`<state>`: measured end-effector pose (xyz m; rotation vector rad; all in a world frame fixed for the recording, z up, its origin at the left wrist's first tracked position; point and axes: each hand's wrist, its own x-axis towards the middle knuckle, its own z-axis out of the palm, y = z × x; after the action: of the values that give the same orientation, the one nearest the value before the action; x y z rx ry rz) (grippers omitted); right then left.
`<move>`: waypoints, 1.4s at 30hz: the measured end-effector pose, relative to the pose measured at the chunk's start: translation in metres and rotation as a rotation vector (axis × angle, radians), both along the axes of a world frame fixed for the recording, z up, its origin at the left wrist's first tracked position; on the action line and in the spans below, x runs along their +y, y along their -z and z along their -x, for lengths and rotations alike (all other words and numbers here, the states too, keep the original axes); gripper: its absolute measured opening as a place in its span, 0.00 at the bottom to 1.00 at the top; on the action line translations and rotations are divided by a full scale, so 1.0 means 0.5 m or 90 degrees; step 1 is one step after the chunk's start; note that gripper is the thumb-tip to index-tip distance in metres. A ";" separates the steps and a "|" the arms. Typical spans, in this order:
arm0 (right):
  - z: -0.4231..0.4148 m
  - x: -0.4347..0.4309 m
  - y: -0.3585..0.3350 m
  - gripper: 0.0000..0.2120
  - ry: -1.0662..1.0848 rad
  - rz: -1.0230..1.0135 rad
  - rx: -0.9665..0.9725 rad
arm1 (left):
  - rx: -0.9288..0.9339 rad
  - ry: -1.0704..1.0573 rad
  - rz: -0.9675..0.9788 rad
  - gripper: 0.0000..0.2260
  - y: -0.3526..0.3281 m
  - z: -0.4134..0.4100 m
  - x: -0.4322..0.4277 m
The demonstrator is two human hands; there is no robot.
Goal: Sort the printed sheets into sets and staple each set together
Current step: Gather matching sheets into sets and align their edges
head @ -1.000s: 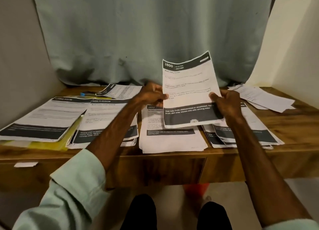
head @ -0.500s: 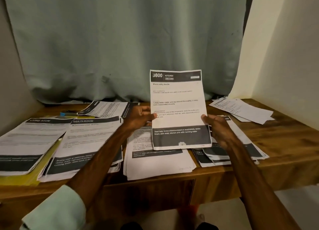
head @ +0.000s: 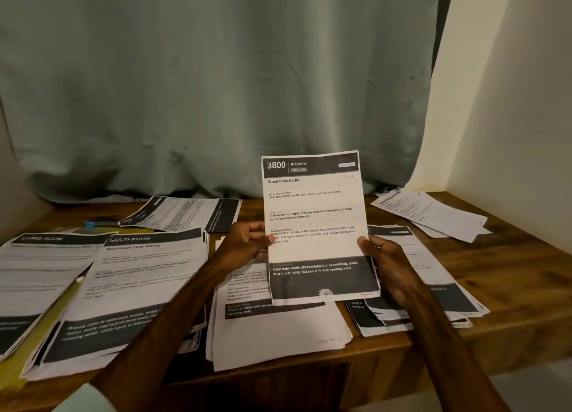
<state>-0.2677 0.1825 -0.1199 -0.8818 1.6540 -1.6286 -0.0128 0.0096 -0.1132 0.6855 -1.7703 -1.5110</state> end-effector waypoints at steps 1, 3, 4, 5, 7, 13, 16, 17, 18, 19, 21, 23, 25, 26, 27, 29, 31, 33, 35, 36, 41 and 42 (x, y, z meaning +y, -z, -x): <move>0.001 -0.001 0.001 0.12 0.002 0.000 0.003 | 0.000 0.002 0.004 0.12 0.000 0.000 -0.001; 0.002 -0.003 0.004 0.11 -0.002 0.007 0.008 | 0.003 0.007 0.009 0.11 0.000 0.001 0.000; 0.002 -0.003 0.005 0.11 -0.007 0.014 0.007 | 0.005 0.008 0.012 0.12 0.000 0.001 0.001; 0.000 -0.004 0.005 0.11 -0.012 0.021 0.004 | 0.006 0.008 0.013 0.12 0.000 0.001 0.002; -0.001 -0.004 0.004 0.10 -0.017 0.028 0.002 | 0.010 0.003 0.011 0.11 -0.002 0.000 0.004; -0.006 -0.007 -0.003 0.08 -0.014 0.024 0.003 | 0.020 -0.010 0.006 0.10 -0.002 -0.006 0.010; -0.011 -0.005 -0.009 0.11 -0.017 0.030 0.000 | 0.025 -0.026 -0.008 0.10 -0.003 -0.010 0.011; -0.012 -0.003 -0.010 0.12 -0.019 0.030 -0.006 | 0.025 -0.030 -0.013 0.10 -0.001 -0.010 0.011; -0.013 -0.001 -0.010 0.13 -0.023 0.030 -0.014 | 0.026 -0.036 -0.018 0.10 0.000 -0.010 0.012; -0.015 -0.001 -0.011 0.13 -0.029 0.027 -0.023 | 0.027 -0.043 -0.023 0.11 0.001 -0.012 0.011; -0.020 0.005 -0.013 0.12 -0.039 0.014 -0.014 | 0.036 -0.058 -0.034 0.11 0.003 -0.014 0.011; -0.026 0.010 -0.016 0.10 -0.034 0.008 0.013 | 0.046 -0.071 -0.044 0.12 0.003 -0.017 0.009; -0.032 0.012 -0.019 0.10 -0.017 0.012 0.023 | 0.053 -0.077 -0.063 0.12 0.001 -0.020 0.007; -0.035 0.012 -0.021 0.11 -0.007 0.012 0.029 | 0.059 -0.076 -0.074 0.12 0.000 -0.022 0.006; -0.038 0.011 -0.023 0.12 0.003 0.009 0.032 | 0.065 -0.073 -0.085 0.12 -0.001 -0.024 0.008; -0.046 0.009 -0.024 0.14 0.016 0.001 0.034 | 0.071 -0.070 -0.102 0.11 -0.001 -0.026 0.009; -0.055 0.011 -0.022 0.14 0.026 -0.002 0.037 | 0.057 -0.074 -0.104 0.10 0.000 -0.029 0.010; -0.064 0.014 -0.019 0.14 0.029 0.001 0.038 | 0.045 -0.076 -0.114 0.11 0.002 -0.030 0.010; -0.077 0.018 -0.018 0.13 0.032 0.005 0.036 | 0.042 -0.076 -0.125 0.12 0.003 -0.030 0.010; -0.085 0.019 -0.016 0.13 0.037 0.005 0.039 | 0.042 -0.076 -0.125 0.12 0.003 -0.031 0.010; -0.133 0.023 -0.011 0.13 0.027 -0.010 0.065 | 0.012 -0.111 -0.047 0.13 -0.011 -0.038 0.023; -0.144 0.020 -0.012 0.13 0.017 -0.007 0.067 | -0.005 -0.128 -0.015 0.14 -0.013 -0.042 0.022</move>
<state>-0.1958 0.1926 -0.1142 -0.9580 1.7521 -1.6141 0.0081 0.0204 -0.1070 0.8558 -1.6374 -1.3962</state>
